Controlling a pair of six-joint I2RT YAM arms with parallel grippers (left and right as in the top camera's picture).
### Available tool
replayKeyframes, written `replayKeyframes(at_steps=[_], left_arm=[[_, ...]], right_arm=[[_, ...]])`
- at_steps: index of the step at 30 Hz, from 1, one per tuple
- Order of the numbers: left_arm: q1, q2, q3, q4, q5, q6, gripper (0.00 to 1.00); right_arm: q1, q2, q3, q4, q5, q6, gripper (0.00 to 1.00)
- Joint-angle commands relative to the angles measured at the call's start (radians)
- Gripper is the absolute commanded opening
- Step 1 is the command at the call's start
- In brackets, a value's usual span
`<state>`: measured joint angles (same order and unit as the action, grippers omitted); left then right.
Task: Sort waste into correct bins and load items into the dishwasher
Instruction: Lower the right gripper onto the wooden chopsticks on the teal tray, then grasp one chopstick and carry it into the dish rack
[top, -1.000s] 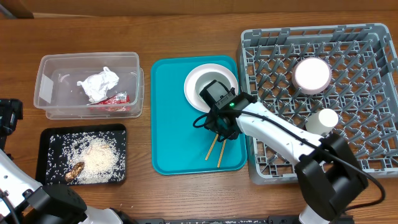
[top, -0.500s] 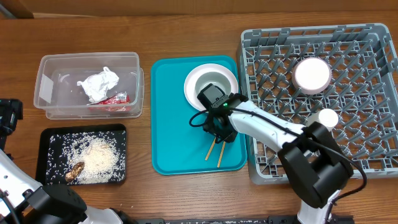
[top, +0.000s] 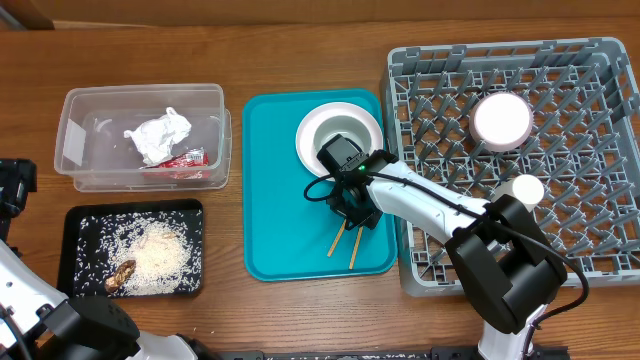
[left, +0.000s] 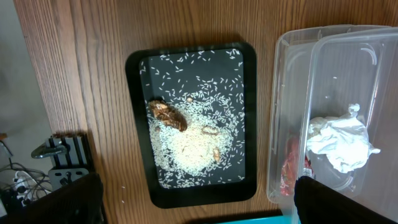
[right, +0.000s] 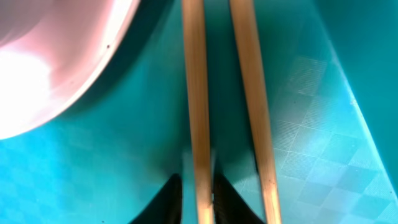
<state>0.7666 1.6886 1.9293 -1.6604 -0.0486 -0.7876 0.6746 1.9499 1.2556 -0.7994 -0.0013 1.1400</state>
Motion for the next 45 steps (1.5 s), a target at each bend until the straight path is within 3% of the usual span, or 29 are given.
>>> replayKeyframes(at_steps=[1, 5, 16, 24, 36, 45], left_arm=[[0.005, -0.008, 0.013, 0.001, -0.011, -0.021, 1.00], [0.005, -0.008, 0.013, 0.001, -0.010, -0.021, 1.00], [0.005, -0.008, 0.013, 0.001, -0.010, -0.021, 1.00], [0.005, -0.008, 0.013, 0.001, -0.010, -0.021, 1.00], [0.005, -0.008, 0.013, 0.001, -0.010, -0.021, 1.00], [0.005, -0.008, 0.013, 0.001, -0.010, -0.021, 1.00]], right_arm=[[-0.002, 0.037, -0.003, -0.004, 0.003, 0.010, 0.14], [-0.002, 0.036, 0.022, -0.045, 0.004, 0.013, 0.04], [-0.021, -0.017, 0.179, -0.307, -0.002, -0.010, 0.04], [-0.113, -0.139, 0.292, -0.351, -0.222, -0.381, 0.04], [-0.464, -0.277, 0.330, -0.402, -0.228, -0.926, 0.04], [-0.547, -0.239, 0.327, -0.323, -0.144, -1.112, 0.04]])
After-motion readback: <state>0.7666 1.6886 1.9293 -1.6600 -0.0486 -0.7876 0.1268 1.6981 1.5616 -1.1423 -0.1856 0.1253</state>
